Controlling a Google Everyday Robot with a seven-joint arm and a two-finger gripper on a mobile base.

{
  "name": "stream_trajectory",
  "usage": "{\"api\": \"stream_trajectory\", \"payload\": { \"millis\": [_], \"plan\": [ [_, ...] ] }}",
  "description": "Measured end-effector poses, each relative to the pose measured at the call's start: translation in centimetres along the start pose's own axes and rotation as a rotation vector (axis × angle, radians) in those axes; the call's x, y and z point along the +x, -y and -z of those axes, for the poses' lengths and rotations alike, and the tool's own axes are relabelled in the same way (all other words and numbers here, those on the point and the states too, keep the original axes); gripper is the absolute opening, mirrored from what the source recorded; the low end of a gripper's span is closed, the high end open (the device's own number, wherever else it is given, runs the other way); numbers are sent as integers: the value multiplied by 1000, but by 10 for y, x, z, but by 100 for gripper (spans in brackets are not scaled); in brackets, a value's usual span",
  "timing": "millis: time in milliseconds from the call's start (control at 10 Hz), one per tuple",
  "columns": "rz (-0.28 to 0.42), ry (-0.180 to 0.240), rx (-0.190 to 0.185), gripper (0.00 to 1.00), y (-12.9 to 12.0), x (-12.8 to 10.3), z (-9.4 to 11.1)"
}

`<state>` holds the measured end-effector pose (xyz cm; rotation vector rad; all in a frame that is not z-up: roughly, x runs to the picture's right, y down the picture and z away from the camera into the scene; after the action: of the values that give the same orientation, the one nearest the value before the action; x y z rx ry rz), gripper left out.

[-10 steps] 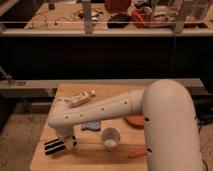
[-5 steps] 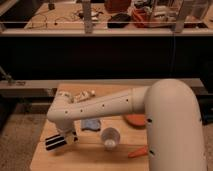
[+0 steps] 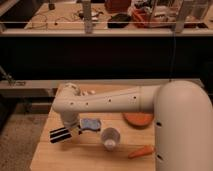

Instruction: Place the eraser on the white sponge

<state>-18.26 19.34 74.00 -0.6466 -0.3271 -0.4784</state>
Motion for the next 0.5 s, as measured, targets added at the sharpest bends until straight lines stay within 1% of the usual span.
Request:
{"api": "stream_trajectory", "payload": {
  "millis": [200,400,500],
  "plan": [
    [-8,6,-1,0,2,6,0],
    [-21,7,-2,0,3,21,-1],
    [-22,6,-1,0,5,21,-2]
  ]
}}
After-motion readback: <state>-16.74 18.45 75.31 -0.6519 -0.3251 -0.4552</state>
